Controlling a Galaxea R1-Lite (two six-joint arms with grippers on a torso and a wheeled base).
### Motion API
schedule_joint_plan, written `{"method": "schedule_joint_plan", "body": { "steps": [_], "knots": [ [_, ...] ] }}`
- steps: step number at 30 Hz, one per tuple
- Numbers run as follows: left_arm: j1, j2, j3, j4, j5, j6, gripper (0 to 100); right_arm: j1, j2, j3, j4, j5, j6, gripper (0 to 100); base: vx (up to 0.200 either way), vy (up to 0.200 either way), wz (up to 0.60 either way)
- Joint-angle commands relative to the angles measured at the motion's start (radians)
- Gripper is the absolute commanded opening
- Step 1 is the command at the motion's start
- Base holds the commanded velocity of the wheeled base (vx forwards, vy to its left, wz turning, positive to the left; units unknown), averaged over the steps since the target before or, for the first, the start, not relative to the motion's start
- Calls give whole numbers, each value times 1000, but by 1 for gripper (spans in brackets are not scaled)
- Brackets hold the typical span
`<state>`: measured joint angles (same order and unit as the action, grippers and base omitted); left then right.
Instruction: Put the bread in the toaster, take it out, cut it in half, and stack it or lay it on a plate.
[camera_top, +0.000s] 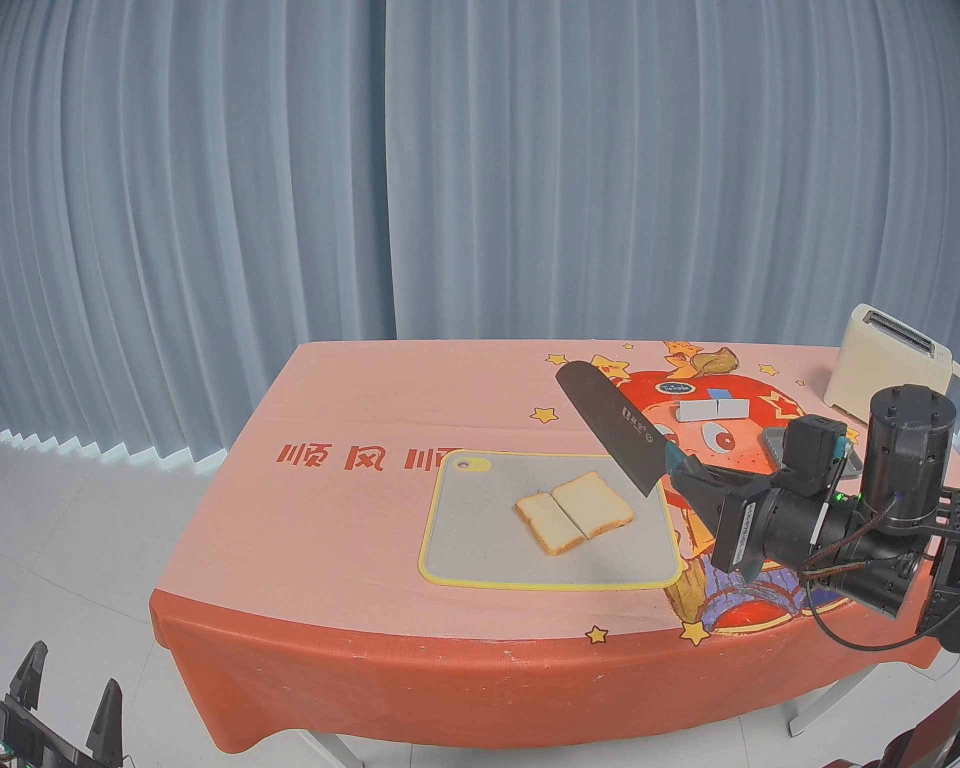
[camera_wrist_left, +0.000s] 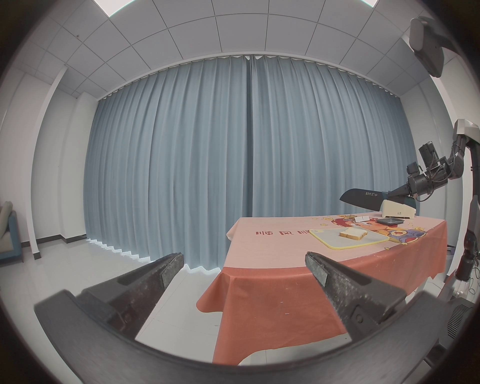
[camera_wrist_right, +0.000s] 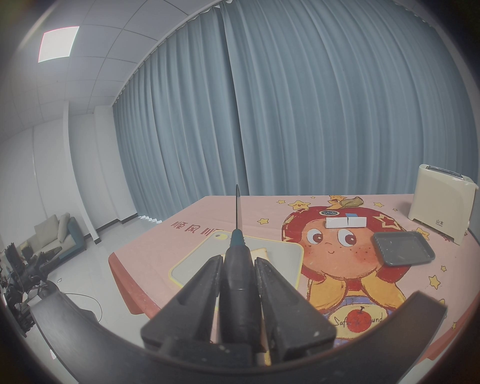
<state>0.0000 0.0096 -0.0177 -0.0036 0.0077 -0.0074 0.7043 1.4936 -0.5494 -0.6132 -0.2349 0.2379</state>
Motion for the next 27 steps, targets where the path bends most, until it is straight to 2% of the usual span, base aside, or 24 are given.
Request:
{"method": "schedule_joint_plan", "body": {
  "steps": [1, 6, 14, 17, 27],
  "knots": [
    [0, -3, 18, -1, 0, 0, 100, 3, 4, -3, 0, -1, 1, 0, 0, 0, 0],
    [0, -3, 18, -1, 0, 0, 100, 6, 8, -7, 0, -6, 1, 0, 0, 0, 0],
    [0, -3, 18, -1, 0, 0, 100, 9, 5, -9, 0, -80, -14, 0, 0, 0, 0],
    [0, -3, 18, -1, 0, 0, 100, 23, 0, -9, 0, -95, -14, 0, 0, 0, 0],
    [0, -3, 18, -1, 0, 0, 100, 24, 11, -4, 0, -112, -14, 0, 0, 0, 0]
  ]
}}
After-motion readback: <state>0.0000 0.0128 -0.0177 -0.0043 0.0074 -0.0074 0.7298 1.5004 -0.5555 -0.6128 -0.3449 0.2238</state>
